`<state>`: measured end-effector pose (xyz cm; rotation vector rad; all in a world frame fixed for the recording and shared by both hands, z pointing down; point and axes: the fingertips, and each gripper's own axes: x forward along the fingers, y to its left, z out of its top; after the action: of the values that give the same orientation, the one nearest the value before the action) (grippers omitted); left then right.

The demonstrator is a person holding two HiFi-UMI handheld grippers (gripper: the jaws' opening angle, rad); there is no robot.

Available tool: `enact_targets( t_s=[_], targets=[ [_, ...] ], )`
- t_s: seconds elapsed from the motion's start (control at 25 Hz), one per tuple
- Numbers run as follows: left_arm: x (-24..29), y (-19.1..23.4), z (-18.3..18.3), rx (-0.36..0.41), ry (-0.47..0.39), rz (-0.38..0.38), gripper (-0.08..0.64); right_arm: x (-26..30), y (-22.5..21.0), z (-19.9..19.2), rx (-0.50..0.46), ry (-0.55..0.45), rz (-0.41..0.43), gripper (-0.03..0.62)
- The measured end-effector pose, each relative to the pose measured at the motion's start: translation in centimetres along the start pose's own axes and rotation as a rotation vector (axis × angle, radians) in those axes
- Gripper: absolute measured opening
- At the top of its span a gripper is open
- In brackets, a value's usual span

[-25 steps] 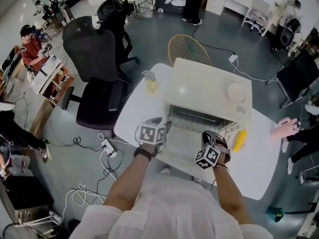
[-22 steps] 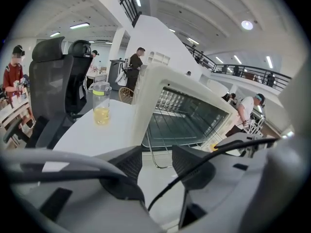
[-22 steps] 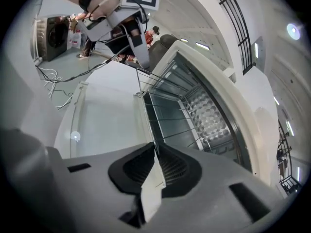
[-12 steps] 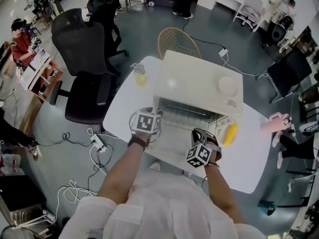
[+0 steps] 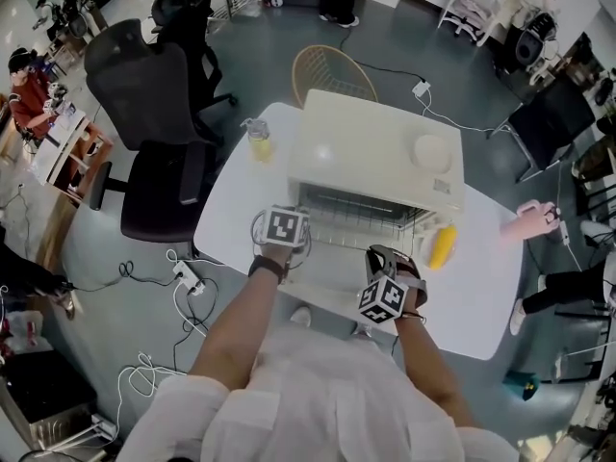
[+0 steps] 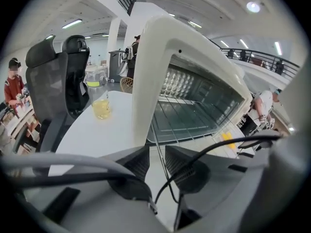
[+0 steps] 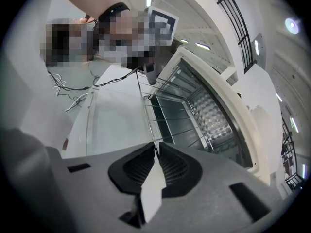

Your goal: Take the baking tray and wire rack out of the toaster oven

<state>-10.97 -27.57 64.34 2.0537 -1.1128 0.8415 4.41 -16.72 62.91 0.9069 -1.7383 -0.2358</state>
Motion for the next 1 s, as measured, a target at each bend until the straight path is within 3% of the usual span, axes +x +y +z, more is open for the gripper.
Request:
enact_targets(
  t_s=[0.16, 0.28, 0.64, 0.76, 0.88, 1.0],
  targets=[
    [0.6, 0.0, 0.6, 0.011, 0.012, 0.003, 0.085, -0.2, 0.3, -0.1, 0.002, -0.003, 0.007, 0.031],
    [0.8, 0.2, 0.6, 0.012, 0.026, 0.026, 0.039, -0.2, 0.7, -0.3, 0.008, -0.001, 0.020, 0.032],
    [0.7, 0.0, 0.1, -0.079, 0.054, 0.007, 0.011, -0.5, 0.9, -0.2, 0.055, -0.025, 0.086, 0.045],
    [0.8, 0.2, 0.0, -0.077, 0.064, 0.020, 0.011, -0.7, 1.2, 0.0, 0.086, -0.047, 0.118, 0.054],
    [0.8, 0.2, -0.2, -0.094, 0.070, 0.020, 0.009, -1.4, 1.3, -0.3, 0.168, -0.049, 0.170, 0.082],
    [0.9, 0.1, -0.1, -0.089, 0.075, 0.024, 0.009, -2.1, -0.2, -0.5, 0.351, -0.041, 0.211, 0.091]
  ],
)
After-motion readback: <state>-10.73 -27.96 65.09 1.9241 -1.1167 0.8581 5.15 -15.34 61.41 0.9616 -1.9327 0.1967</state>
